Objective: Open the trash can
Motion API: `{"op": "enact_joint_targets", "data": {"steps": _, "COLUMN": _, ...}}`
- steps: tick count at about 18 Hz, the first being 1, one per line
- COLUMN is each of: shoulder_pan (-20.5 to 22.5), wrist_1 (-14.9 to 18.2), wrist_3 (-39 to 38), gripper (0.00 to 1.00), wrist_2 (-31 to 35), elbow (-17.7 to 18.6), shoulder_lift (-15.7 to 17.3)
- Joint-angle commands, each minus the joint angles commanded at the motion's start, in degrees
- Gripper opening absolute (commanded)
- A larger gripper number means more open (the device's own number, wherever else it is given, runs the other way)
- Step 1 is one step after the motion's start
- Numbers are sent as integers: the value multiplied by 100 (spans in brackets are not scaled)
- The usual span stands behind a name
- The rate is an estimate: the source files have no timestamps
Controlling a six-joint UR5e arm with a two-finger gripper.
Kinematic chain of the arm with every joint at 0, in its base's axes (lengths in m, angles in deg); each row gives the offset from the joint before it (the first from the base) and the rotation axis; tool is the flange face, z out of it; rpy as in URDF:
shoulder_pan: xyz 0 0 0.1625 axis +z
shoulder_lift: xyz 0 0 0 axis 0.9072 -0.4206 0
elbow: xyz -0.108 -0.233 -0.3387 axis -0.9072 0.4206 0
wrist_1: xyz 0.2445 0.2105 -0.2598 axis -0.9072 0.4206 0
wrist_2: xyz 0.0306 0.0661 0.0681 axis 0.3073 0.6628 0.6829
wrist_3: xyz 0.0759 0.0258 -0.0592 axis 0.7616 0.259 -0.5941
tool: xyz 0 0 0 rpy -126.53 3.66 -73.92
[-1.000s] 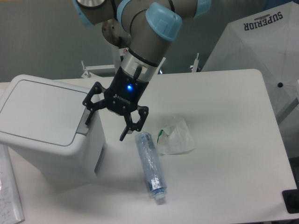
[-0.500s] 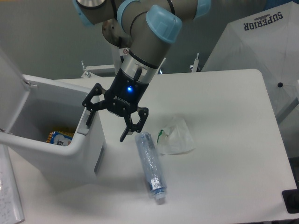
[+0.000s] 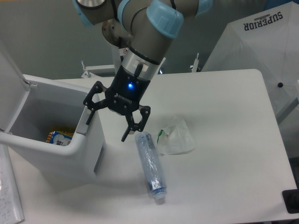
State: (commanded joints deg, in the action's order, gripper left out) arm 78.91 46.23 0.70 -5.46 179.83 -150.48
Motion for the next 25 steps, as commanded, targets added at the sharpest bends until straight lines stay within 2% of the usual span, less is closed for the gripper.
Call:
{"op": "enact_joint_targets", "data": {"steps": 5, "shoulder_pan": 537, "wrist_1": -71, "wrist_3": 1142, "gripper": 100, "wrist_2": -9, "elbow": -114, "shoulder_lift": -53}}
{"op": "enact_joint_targets", "data": {"steps": 8, "shoulder_pan": 757, "wrist_1": -114, "wrist_3": 1477, "gripper": 100, "wrist_2": 44, "elbow": -246, "shoulder_lift": -421}}
{"op": "enact_joint_targets", "data": {"steps": 12, "shoulder_pan": 1152, "wrist_1": -106, "wrist_3": 2363, "gripper": 100, "wrist_2": 1228, "elbow": -281, "shoulder_lift": -799}}
{"op": "enact_joint_targets", "data": {"steps": 15, "shoulder_pan": 1433, "wrist_1": -115, "wrist_3": 2857, "gripper": 100, "wrist_2": 1651, "elbow": -360, "shoulder_lift": -1194}}
{"op": "enact_joint_targets", "data": {"steps": 18, "shoulder_pan": 1539, "wrist_1": -106, "wrist_3": 3244, "gripper": 100, "wrist_2": 2177, "elbow": -623, "shoulder_lift": -1520}}
{"op": "enact_joint_targets", "data": {"steps": 21, "shoulder_pan": 1592, "wrist_1": -88, "wrist_3": 3839, "gripper": 100, "wrist_2": 2653, "elbow": -730, "shoulder_lift": -1713}}
{"op": "enact_joint_targets", "data": {"steps": 25, "shoulder_pan": 1601, "wrist_1": -10, "wrist_3": 4738, "gripper": 100, "wrist_2": 3329, "elbow": -738, "shoulder_lift": -1793}}
